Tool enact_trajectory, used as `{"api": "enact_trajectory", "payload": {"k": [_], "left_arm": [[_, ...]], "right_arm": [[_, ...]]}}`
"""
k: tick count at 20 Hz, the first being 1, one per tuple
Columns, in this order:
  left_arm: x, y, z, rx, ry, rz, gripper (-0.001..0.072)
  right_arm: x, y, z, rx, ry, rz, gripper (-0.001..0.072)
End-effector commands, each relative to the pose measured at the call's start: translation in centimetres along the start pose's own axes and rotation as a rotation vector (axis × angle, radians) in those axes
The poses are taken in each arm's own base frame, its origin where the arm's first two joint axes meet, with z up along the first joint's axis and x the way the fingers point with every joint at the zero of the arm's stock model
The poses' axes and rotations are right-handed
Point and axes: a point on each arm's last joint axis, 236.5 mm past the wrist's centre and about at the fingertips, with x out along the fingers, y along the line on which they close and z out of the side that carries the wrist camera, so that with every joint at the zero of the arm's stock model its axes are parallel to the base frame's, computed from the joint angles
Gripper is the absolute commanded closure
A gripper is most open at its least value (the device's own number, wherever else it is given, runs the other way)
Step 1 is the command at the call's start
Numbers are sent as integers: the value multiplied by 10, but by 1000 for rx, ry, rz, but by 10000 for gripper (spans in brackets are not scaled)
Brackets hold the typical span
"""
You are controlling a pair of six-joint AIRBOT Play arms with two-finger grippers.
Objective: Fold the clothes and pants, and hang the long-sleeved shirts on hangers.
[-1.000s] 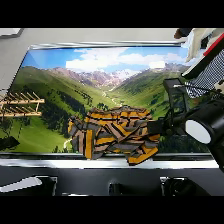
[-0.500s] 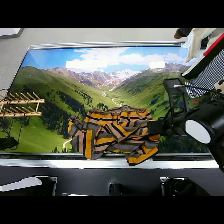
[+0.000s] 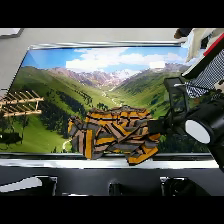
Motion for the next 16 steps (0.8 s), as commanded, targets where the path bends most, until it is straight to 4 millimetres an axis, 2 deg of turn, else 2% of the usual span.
{"api": "enact_trajectory", "payload": {"k": [1, 5, 9, 12, 14, 16], "left_arm": [[-36, -5, 45, 0, -136, 43, 688], [-102, -16, 92, 34, -297, 135, 688], [-168, -41, 128, 10, -476, 198, 688], [-226, -85, 153, 85, -666, 232, 688], [-258, -125, 155, 174, -757, 238, 689], [-278, -163, 147, 253, -807, 215, 689]], "right_arm": [[0, 2, 7, 1, -30, 10, 680], [-1, 7, 17, 0, -72, 32, 680], [-1, 10, 25, 0, -104, 43, 680], [-2, 11, 28, 0, -120, 45, 680], [-2, 12, 32, 0, -134, 53, 681], [-3, 12, 33, 0, -139, 51, 681]]}}
